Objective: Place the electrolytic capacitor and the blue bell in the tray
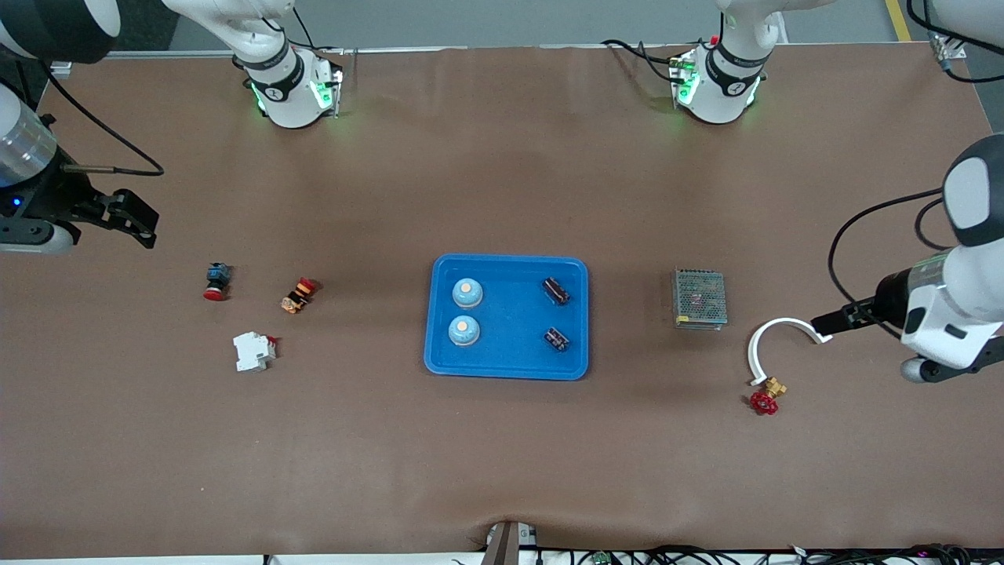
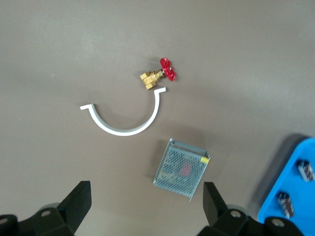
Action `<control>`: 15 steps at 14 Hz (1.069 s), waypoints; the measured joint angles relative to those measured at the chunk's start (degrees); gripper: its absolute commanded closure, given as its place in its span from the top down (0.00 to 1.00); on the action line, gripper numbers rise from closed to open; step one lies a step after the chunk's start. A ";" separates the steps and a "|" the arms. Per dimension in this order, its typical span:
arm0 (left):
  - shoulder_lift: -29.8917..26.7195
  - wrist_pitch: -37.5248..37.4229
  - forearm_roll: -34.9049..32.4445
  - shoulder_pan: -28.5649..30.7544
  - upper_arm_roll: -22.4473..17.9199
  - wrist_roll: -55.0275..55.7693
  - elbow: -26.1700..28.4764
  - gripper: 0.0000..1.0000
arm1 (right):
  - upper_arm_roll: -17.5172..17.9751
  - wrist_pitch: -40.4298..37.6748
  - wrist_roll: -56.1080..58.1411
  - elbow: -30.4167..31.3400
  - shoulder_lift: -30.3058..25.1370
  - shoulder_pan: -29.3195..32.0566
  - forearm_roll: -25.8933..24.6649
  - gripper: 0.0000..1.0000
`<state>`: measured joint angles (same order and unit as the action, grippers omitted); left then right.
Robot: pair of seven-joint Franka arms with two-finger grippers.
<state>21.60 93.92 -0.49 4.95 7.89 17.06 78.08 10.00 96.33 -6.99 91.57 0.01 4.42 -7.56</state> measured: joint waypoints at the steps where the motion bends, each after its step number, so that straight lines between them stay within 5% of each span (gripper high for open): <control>1: -1.20 -1.54 0.00 -0.07 0.21 -0.60 0.05 1.00 | -0.01 -0.10 0.01 0.07 -0.26 0.00 0.02 1.00; 5: -8.01 -3.76 0.00 -0.40 1.66 -1.89 3.61 1.00 | -1.36 -0.10 2.32 0.28 -0.81 0.59 0.66 1.00; 9: -16.28 0.15 0.00 -0.40 1.75 -7.18 12.21 1.00 | -8.96 -0.01 7.87 0.10 -1.69 -0.95 4.54 1.00; 12: -22.52 5.61 0.00 -0.43 2.01 -8.14 20.82 1.00 | -9.61 -0.79 8.10 -2.39 -1.84 -1.97 4.66 1.00; 15: -24.60 6.76 0.00 -0.45 2.74 -8.11 22.61 1.00 | -9.83 -2.63 8.10 -4.32 -1.70 -2.18 4.66 1.00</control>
<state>-3.00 100.68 -0.49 4.50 10.62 8.95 100.70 0.16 93.70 1.11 87.25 -1.69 2.24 -2.90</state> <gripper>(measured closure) 0.000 0.000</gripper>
